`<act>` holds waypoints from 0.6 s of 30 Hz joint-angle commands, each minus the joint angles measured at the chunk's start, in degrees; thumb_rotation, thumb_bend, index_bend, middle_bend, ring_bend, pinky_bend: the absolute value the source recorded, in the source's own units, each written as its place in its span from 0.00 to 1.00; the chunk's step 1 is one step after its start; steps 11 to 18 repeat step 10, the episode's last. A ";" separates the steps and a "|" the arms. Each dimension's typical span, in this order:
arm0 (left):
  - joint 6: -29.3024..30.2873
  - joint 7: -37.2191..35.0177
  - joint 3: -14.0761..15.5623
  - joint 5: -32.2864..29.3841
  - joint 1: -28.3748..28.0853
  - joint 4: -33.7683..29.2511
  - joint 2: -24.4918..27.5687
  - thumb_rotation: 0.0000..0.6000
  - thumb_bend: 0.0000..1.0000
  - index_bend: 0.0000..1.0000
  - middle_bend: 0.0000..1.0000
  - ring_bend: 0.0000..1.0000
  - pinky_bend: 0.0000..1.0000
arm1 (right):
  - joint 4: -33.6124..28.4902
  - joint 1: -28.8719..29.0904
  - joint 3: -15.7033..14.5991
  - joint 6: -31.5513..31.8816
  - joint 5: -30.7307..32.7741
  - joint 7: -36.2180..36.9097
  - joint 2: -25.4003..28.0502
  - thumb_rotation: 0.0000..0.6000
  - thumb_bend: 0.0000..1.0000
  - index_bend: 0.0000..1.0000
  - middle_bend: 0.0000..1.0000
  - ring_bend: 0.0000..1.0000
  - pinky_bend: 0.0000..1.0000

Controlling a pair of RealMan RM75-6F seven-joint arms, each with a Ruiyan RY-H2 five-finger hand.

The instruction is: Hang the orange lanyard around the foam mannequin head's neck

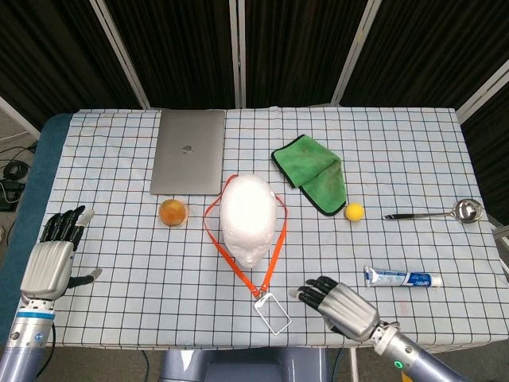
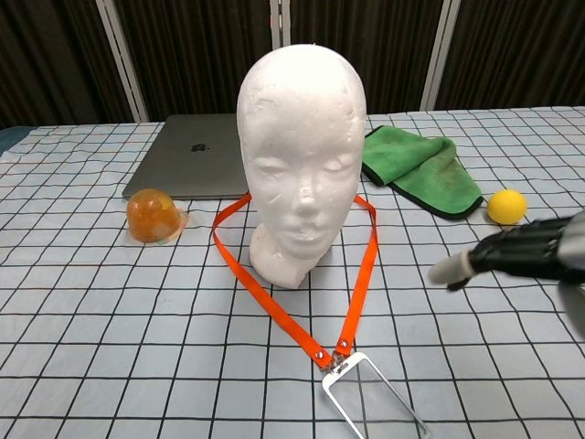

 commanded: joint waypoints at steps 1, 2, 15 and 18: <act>0.71 -0.64 0.47 1.57 0.60 0.42 -0.27 1.00 0.03 0.00 0.00 0.00 0.00 | 7.11 -6.29 -0.53 11.79 -3.33 4.01 4.34 1.00 0.77 0.16 0.19 0.16 0.18; 1.11 -0.90 0.64 2.32 0.87 0.68 -0.42 1.00 0.03 0.00 0.00 0.00 0.00 | 8.69 -7.85 -0.36 14.43 -3.11 5.09 4.33 1.00 0.64 0.15 0.17 0.14 0.14; 4.09 -4.58 2.49 7.87 3.36 4.15 -1.24 1.00 0.03 0.00 0.00 0.00 0.00 | 15.47 -18.48 3.94 27.81 6.20 9.77 1.39 1.00 0.00 0.00 0.00 0.00 0.00; 4.09 -4.58 2.49 7.87 3.36 4.15 -1.24 1.00 0.03 0.00 0.00 0.00 0.00 | 15.47 -18.48 3.94 27.81 6.20 9.77 1.39 1.00 0.00 0.00 0.00 0.00 0.00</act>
